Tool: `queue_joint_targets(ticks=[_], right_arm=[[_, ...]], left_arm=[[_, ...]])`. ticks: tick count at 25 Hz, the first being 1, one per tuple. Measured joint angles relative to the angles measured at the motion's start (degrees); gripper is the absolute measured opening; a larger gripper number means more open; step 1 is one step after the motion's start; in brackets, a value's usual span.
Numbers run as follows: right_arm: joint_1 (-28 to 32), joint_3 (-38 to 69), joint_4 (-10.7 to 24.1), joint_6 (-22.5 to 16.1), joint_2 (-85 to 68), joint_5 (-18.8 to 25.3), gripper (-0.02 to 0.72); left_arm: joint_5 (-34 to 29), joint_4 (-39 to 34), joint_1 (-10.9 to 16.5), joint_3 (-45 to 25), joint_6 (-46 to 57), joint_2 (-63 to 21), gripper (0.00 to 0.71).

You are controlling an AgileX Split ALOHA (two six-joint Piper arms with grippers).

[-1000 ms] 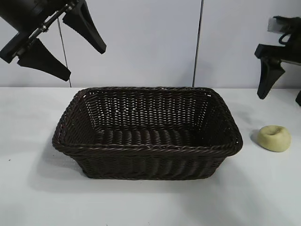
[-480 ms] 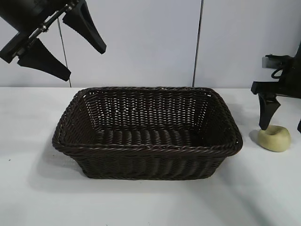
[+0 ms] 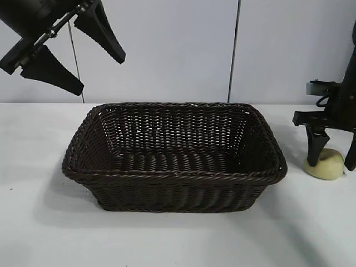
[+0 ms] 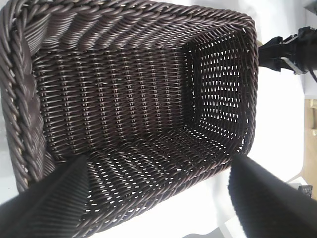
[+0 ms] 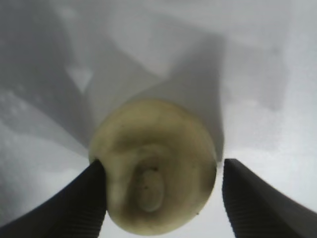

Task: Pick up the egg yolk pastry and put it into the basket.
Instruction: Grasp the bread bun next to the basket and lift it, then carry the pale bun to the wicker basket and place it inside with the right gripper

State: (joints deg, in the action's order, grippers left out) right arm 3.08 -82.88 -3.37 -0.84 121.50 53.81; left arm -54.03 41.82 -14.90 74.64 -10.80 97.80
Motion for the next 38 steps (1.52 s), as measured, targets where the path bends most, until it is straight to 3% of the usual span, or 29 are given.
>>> queue_joint_targets(ticks=[4,9,14,18,28,38], right_arm=[[0.00,-1.74,-0.27,0.26,0.08,1.89,0.197],[0.00,-8.62,-0.69,0.84,0.18,8.69,0.192],[0.00,-17.03,-4.82,2.70,0.11,15.07,0.192],[0.00,-19.67,-8.25,3.51,-1.76,15.48,0.192],[-3.27,-19.97,-9.36,4.58,-9.21,16.24,0.192],[-18.22,-19.97,-10.16,4.95,-9.29,16.72,0.192]], left_arm=[[0.00,0.00,0.00,0.00,0.00,0.00,0.566],[0.00,0.00,0.00,0.00,0.00,0.00,0.566],[0.00,0.00,0.00,0.00,0.00,0.00,0.566],[0.00,0.00,0.00,0.00,0.00,0.00,0.566],[0.00,0.00,0.00,0.00,0.00,0.00,0.566],[0.00,0.00,0.00,0.00,-0.05,0.00,0.566]])
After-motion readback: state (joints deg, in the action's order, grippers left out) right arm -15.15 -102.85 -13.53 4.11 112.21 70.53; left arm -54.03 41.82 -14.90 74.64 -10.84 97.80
